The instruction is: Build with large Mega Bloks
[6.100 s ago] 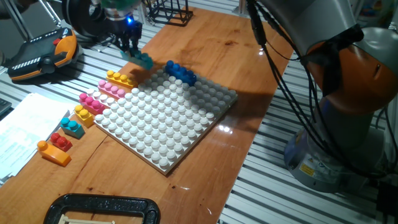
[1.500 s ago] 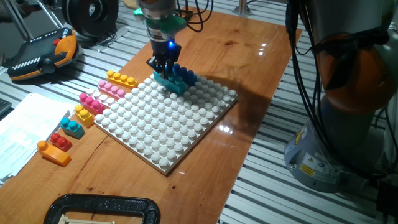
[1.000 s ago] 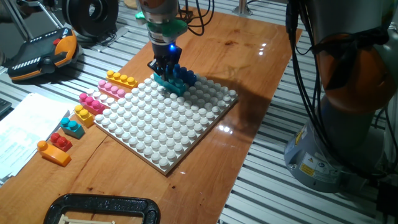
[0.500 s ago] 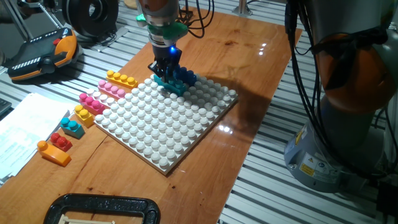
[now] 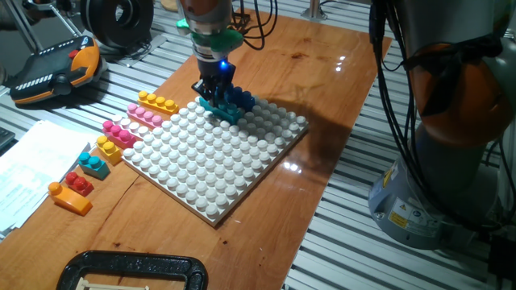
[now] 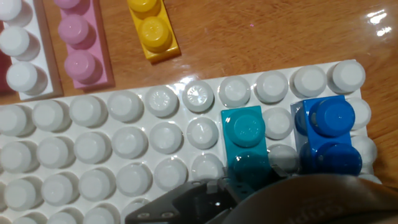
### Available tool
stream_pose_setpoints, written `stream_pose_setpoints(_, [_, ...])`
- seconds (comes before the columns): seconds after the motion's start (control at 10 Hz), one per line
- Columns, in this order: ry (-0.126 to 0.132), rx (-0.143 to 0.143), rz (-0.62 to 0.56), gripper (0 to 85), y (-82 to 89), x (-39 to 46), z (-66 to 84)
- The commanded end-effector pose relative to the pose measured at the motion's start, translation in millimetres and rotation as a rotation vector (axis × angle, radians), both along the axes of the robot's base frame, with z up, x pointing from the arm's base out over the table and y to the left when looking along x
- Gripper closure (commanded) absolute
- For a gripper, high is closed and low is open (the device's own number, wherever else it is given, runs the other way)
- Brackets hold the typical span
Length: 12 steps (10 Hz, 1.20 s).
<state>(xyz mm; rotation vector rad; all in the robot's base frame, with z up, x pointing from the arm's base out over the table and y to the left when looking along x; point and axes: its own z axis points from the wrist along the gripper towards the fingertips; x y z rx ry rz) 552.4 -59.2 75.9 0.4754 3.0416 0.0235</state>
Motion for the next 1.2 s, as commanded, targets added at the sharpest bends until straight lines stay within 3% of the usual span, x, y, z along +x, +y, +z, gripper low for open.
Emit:
stream_pose_setpoints(0.0, [0.003, -0.002, -0.007, 85.0, -0.1, 0.0, -0.1])
stream_pose_setpoints(0.2, [0.004, -0.02, -0.012, 51.0, 0.6, 1.3, 4.1])
stream_pose_setpoints(0.3, [0.003, -0.021, -0.021, 51.0, 1.0, 0.7, 5.8])
stream_pose_setpoints(0.4, [0.003, -0.025, -0.032, 34.0, 1.9, 0.1, 7.8])
stream_pose_setpoints(0.7, [0.012, -0.032, -0.035, 34.0, 2.5, -1.0, 14.2])
stream_pose_setpoints(1.1, [0.065, -0.054, -0.013, 34.0, -7.1, -1.0, 54.1])
